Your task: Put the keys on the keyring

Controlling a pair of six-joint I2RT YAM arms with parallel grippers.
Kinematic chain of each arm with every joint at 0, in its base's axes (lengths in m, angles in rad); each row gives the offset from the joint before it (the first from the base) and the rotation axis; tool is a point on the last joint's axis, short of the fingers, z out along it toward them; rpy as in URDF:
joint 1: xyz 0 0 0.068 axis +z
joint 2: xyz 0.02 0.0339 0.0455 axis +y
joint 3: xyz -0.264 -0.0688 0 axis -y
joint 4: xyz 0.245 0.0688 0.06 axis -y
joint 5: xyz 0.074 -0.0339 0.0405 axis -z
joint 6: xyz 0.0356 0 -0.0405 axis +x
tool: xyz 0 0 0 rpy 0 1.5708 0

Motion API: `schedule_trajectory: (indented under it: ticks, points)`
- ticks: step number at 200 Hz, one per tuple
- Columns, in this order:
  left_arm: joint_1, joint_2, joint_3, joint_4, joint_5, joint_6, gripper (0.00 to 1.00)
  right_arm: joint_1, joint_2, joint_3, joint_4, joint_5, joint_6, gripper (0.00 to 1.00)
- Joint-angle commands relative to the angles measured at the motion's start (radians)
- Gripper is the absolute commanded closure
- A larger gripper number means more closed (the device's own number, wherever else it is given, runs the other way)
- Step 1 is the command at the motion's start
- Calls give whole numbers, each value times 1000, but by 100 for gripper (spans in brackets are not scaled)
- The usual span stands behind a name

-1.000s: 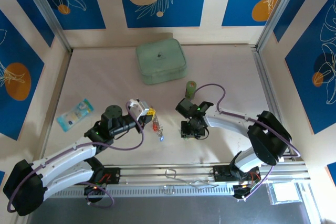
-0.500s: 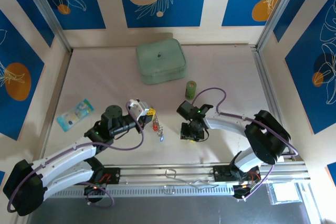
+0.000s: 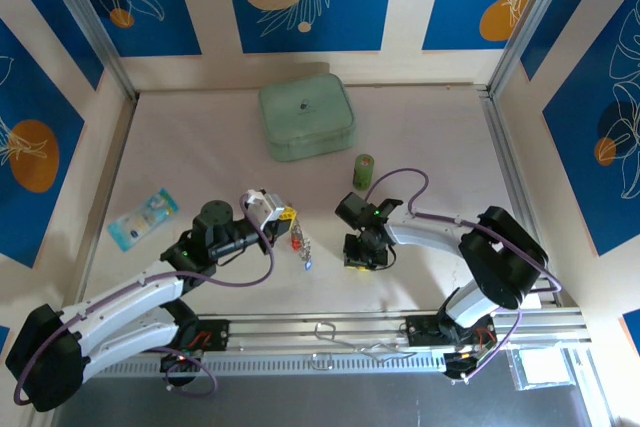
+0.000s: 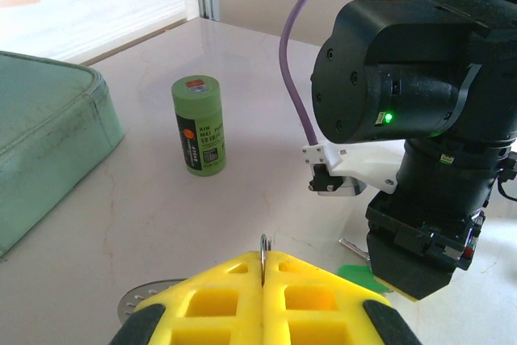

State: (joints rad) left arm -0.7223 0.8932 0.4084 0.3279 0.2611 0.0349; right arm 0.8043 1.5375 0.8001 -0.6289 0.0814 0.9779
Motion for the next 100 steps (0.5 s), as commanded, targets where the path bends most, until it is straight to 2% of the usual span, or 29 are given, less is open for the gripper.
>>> schedule_trajectory:
  ticks: [1, 100]
  points:
    - [0, 0, 26, 40, 26, 20, 100, -4, 13, 6, -5, -10, 15, 76]
    - [1, 3, 25, 42, 29, 22, 100, -5, -7, 24, -56, 37, -14, 98]
